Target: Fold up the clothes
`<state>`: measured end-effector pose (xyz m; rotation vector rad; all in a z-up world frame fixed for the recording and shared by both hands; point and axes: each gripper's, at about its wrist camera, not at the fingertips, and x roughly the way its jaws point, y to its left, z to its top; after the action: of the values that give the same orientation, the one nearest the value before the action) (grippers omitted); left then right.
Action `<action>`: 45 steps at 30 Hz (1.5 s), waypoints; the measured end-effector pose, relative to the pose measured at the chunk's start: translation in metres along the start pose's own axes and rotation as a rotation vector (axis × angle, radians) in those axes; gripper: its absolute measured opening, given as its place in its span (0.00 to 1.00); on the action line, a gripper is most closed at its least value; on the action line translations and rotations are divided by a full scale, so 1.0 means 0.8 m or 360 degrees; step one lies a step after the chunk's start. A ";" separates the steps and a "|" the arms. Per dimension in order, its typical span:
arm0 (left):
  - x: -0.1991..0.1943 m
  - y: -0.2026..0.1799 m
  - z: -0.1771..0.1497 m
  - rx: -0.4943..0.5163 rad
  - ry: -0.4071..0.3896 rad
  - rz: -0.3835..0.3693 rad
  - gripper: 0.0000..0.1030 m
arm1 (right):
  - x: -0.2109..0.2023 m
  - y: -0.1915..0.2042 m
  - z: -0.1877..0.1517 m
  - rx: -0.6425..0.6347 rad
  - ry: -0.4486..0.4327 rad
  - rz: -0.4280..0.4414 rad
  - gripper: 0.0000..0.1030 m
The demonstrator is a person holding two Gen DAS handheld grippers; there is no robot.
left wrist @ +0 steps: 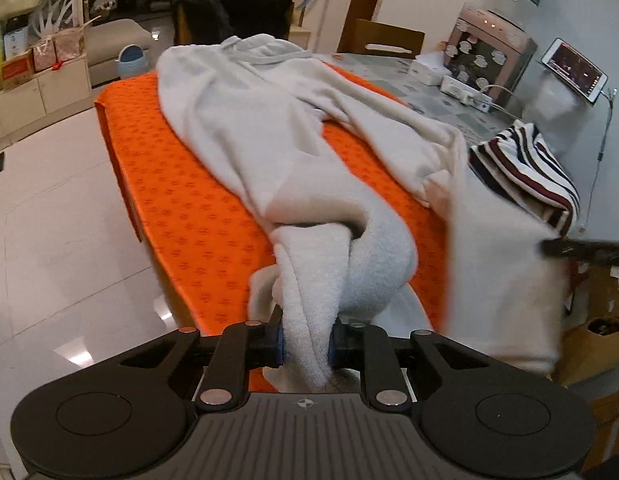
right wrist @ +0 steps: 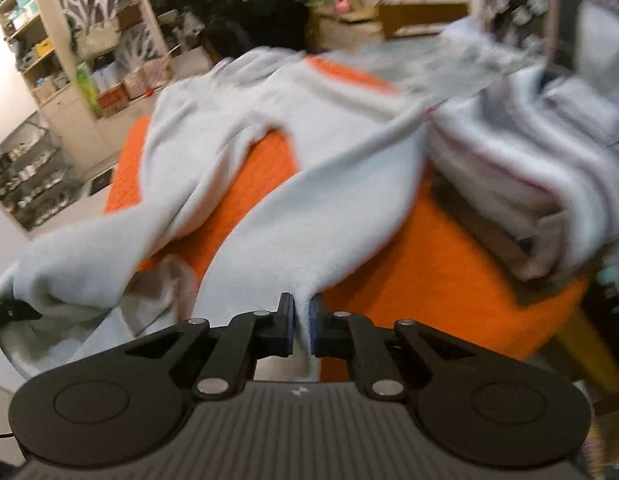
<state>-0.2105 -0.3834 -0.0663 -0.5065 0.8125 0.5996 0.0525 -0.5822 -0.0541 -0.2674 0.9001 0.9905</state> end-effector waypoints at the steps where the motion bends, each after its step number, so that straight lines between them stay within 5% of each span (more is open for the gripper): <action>1: 0.001 -0.005 0.000 -0.0012 -0.0004 -0.0001 0.20 | -0.017 -0.016 0.003 -0.0023 -0.0002 -0.0047 0.09; 9: 0.010 -0.057 -0.014 -0.0254 -0.0053 0.0108 0.21 | -0.042 -0.162 -0.018 -0.0194 0.0189 -0.0208 0.11; 11: 0.009 -0.069 -0.022 -0.0309 -0.0067 0.0166 0.24 | -0.039 -0.170 -0.023 -0.0312 0.0180 -0.0184 0.26; 13: 0.006 -0.078 -0.032 -0.0372 -0.0090 0.0244 0.26 | -0.039 -0.170 -0.027 -0.0405 0.0128 -0.0093 0.48; 23: -0.014 -0.109 -0.064 -0.0495 -0.0182 0.0474 0.28 | 0.004 -0.100 -0.024 -0.0562 0.0036 0.0642 0.49; 31: -0.062 -0.129 -0.095 -0.0569 -0.0199 0.0558 0.34 | 0.099 0.011 -0.035 -0.0595 0.0263 0.1053 0.52; 36: -0.089 -0.137 -0.124 -0.0624 -0.0190 0.0587 0.40 | 0.142 0.042 -0.048 -0.0541 0.0434 0.1200 0.49; 39: -0.100 -0.138 -0.138 -0.0657 -0.0190 0.0601 0.46 | 0.151 0.045 -0.056 -0.0492 0.0490 0.1252 0.15; 40: -0.102 -0.138 -0.141 -0.0661 -0.0191 0.0599 0.47 | 0.151 0.043 -0.057 -0.0467 0.0498 0.1260 0.13; 45: -0.110 -0.137 -0.151 -0.0634 -0.0200 0.0555 0.47 | 0.103 0.021 -0.053 -0.0367 0.0344 0.1216 0.09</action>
<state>-0.2472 -0.5643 -0.0476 -0.6869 0.6659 1.1174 0.0355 -0.5474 -0.1398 -0.2282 1.1132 1.8049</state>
